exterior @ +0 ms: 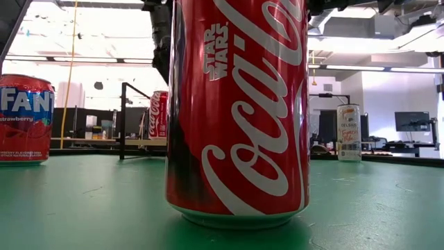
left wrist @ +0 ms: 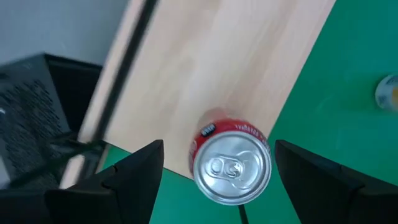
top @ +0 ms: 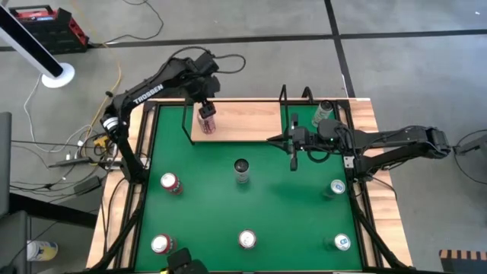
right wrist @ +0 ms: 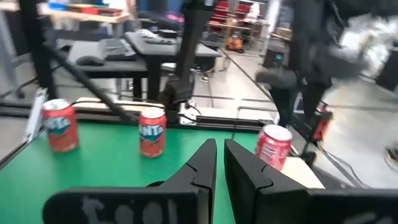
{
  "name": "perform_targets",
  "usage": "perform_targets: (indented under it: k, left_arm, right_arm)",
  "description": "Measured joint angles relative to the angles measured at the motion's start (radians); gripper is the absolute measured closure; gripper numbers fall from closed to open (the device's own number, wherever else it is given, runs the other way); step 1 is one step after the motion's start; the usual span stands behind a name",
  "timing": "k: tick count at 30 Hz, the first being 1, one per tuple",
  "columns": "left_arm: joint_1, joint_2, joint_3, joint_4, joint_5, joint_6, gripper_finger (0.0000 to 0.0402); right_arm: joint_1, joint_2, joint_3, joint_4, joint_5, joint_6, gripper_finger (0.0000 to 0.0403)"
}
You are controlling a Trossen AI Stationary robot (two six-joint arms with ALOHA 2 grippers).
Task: Place canned beverage on shelf
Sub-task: Put the top red-white soda can on the shelf
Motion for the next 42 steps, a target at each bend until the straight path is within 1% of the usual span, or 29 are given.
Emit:
perform_targets:
  k: [2,5,7,9,11,14,16,20,22,24,27,31,36,42]
  left_arm:
    - [0.003,-0.007,0.056,-0.018,0.001,-0.004,0.0113]
    - [0.004,-0.046,0.125,-0.043,0.009,-0.031,0.0113]
    - [0.004,-0.098,0.135,-0.043,0.009,-0.046,0.0113]
    - [0.004,-0.167,0.119,-0.038,0.015,-0.057,0.0113]
    - [0.001,-0.244,0.083,-0.027,0.032,-0.078,0.0113]
    - [-0.009,-0.363,0.001,0.003,0.036,-0.111,0.0113]
    - [-0.019,-0.448,-0.076,0.049,0.037,-0.128,0.0113]
    - [-0.024,-0.614,-0.262,0.188,0.033,-0.17,0.0113]
    - [-0.024,-0.686,-0.359,0.262,0.029,-0.188,0.0113]
    - [-0.023,-0.748,-0.442,0.322,0.028,-0.214,0.0113]
    - [-0.022,-0.82,-0.533,0.373,0.028,-0.244,0.0113]
    - [-0.022,-0.872,-0.592,0.377,0.024,-0.275,0.0113]
    - [-0.022,-0.896,-0.594,0.368,0.017,-0.289,0.0113]
    - [-0.022,-0.902,-0.594,0.363,0.014,-0.293,0.0113]
  right_arm:
    - [-0.006,0.029,0.001,0.036,0.03,0.04,0.0345]
    - [-0.034,0.09,0.04,0.039,0.02,0.09,0.0345]
    - [-0.053,0.151,0.104,0.039,-0.011,0.095,0.0349]
    - [-0.078,0.223,0.176,-0.011,-0.05,0.095,0.0356]
    - [-0.101,0.312,0.263,-0.05,-0.099,0.095,0.0366]
    - [-0.148,0.431,0.4,-0.156,-0.175,0.105,0.0382]
    - [-0.179,0.508,0.492,-0.228,-0.231,0.123,0.0389]
    - [-0.224,0.664,0.659,-0.347,-0.341,0.185,0.0388]
    - [-0.23,0.736,0.736,-0.41,-0.37,0.189,0.0384]
    - [-0.229,0.806,0.819,-0.445,-0.372,0.185,0.0384]
    - [-0.229,0.905,0.933,-0.495,-0.372,0.181,0.0385]
    - [-0.229,1.021,1.064,-0.547,-0.372,0.182,0.0386]
    - [-0.239,1.132,1.197,-0.631,-0.371,0.181,0.0386]
    - [-0.25,1.242,1.317,-0.649,-0.367,0.182,0.0386]
